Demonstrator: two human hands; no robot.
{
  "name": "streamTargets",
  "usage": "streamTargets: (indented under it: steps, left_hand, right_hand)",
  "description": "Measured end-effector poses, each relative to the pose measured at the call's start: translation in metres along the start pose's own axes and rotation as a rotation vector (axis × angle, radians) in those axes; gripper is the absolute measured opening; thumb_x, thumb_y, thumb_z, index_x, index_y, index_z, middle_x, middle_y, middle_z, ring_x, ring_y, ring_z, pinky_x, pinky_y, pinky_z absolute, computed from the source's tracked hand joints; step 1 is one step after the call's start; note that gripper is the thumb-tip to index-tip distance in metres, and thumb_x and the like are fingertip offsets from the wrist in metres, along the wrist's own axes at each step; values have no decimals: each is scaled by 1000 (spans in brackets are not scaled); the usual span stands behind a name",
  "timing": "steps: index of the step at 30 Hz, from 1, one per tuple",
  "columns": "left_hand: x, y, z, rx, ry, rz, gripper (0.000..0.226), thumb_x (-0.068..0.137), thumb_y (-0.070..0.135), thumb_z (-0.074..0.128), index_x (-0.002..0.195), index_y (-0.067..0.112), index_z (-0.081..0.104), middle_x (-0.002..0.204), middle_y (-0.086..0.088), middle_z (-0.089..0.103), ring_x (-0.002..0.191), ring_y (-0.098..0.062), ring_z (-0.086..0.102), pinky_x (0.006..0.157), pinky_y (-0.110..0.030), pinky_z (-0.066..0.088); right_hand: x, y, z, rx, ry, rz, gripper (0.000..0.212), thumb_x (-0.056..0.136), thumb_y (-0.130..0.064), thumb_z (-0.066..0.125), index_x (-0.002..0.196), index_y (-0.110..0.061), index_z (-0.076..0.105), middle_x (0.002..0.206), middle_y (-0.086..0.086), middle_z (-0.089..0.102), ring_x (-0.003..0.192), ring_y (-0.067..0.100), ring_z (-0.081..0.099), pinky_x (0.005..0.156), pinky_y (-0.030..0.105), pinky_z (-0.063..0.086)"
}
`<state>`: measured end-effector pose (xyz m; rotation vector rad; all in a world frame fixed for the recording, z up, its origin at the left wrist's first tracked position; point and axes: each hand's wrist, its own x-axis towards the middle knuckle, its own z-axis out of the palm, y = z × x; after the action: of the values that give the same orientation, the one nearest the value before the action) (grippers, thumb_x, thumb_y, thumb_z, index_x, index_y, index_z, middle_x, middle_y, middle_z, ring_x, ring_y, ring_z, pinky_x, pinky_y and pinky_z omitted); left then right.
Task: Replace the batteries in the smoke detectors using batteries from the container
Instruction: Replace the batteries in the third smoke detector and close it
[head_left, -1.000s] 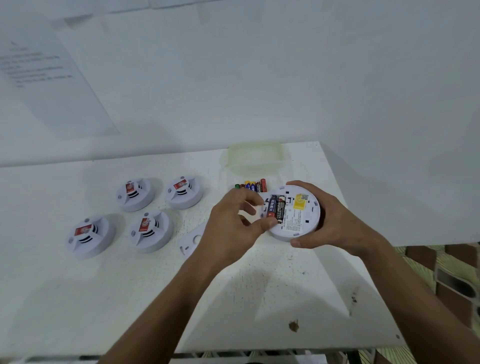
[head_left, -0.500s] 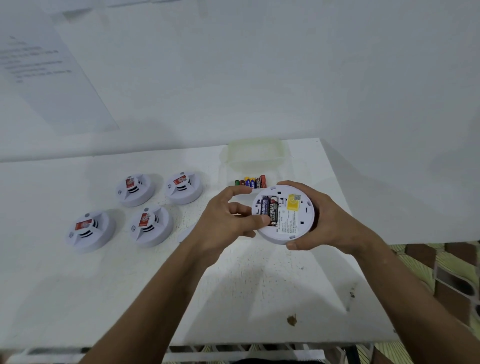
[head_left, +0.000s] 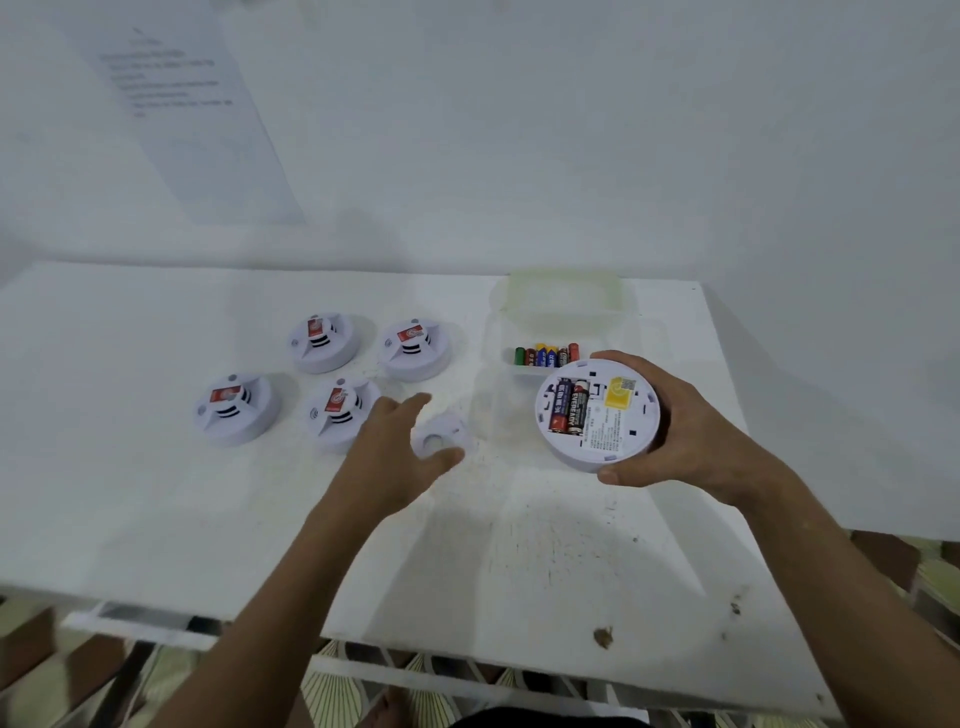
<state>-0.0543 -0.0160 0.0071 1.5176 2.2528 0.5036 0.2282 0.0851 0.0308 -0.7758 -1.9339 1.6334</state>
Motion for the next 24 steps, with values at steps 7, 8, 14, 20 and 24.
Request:
streamTargets:
  steps: [7, 8, 14, 20, 24]
  left_hand:
    - [-6, -24, 11, 79, -86, -97, 53, 77, 54, 69, 111, 17, 53, 94, -1, 43, 94, -21, 50, 73, -26, 40]
    - [-8, -24, 11, 60, -71, -87, 48, 79, 50, 70, 106, 13, 56, 89, 1, 42, 92, -20, 47, 72, -26, 38]
    - [-14, -36, 14, -20, 53, -85, 46, 70, 49, 78, 86, 8, 63, 84, -1, 46, 68, -9, 42, 53, -17, 30]
    - [-29, -56, -14, -114, 210, -36, 62, 64, 52, 81, 109, 13, 66, 90, 4, 51, 70, -4, 44, 56, -12, 29]
    - [-40, -59, -58, -212, 408, 80, 50, 62, 53, 80, 101, 26, 64, 79, 9, 49, 70, 1, 47, 59, -7, 38]
  right_hand:
    - [10, -6, 17, -13, -70, 3, 93, 53, -1, 87, 133, -33, 53, 127, -18, 62, 118, 5, 59, 80, 25, 58]
    - [11, -7, 20, -13, -76, 3, 92, 53, 0, 87, 132, -33, 53, 125, -20, 63, 116, 3, 60, 80, 25, 58]
    - [18, -9, 35, -23, -83, 27, 95, 53, -3, 87, 136, -28, 51, 124, -14, 65, 118, 7, 60, 78, 25, 58]
    - [34, -14, 59, -29, -80, 29, 96, 51, -4, 89, 136, -28, 52, 124, -11, 65, 118, 9, 60, 81, 25, 57]
    - [52, -24, 85, -38, -94, 4, 94, 51, -2, 88, 134, -27, 51, 121, -16, 65, 116, 5, 60, 80, 21, 55]
